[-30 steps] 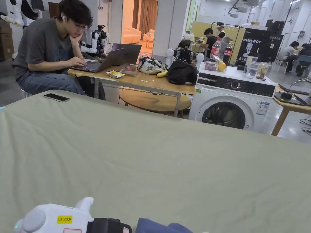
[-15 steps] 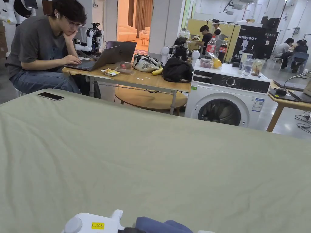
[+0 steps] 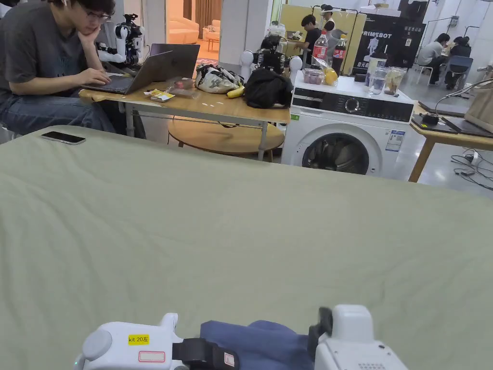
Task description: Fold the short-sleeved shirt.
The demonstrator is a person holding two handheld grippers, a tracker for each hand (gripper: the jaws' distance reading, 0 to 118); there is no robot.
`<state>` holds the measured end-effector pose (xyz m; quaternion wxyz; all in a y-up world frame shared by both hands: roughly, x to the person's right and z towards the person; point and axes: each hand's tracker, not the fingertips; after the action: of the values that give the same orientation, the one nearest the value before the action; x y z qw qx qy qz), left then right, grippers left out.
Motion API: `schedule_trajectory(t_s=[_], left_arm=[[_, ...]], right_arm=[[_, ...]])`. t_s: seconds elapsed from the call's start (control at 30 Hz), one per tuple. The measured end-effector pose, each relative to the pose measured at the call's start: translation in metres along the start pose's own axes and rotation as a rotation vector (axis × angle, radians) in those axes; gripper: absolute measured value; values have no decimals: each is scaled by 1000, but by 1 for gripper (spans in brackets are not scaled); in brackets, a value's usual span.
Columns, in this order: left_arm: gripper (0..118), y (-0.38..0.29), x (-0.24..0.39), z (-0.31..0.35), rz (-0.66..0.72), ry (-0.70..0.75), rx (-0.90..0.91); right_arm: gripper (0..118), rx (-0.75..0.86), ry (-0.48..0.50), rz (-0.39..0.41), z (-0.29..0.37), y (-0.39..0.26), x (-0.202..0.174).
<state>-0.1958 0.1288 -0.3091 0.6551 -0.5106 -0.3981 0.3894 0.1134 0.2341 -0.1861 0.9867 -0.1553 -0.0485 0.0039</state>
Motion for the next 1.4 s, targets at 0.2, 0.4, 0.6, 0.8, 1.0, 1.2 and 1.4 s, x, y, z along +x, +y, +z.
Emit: schedule_trajectory(t_s=[0.2, 0.4, 0.6, 0.8, 1.0, 1.2, 1.4], left_arm=[[24, 16, 29, 23, -23, 49, -20], [24, 35, 42, 96, -34, 121, -4], [24, 46, 37, 199, -23, 248, 84], [24, 69, 5, 322, 64, 445, 168], [24, 85, -11, 417, 124, 687, 204], [24, 110, -24, 467, 101, 945, 181], [36, 130, -69, 484, 143, 1068, 129]], right_arm=[[0, 167, -48, 6, -2, 19, 2], [0, 153, 5, -28, -9, 22, -15], [0, 164, 83, -32, -21, 31, -62], [0, 147, 206, -6, -40, 42, -120], [0, 129, 289, 27, -57, 52, -184], [0, 118, 342, 60, -72, 59, -233], [0, 109, 364, 100, -72, 63, -252]])
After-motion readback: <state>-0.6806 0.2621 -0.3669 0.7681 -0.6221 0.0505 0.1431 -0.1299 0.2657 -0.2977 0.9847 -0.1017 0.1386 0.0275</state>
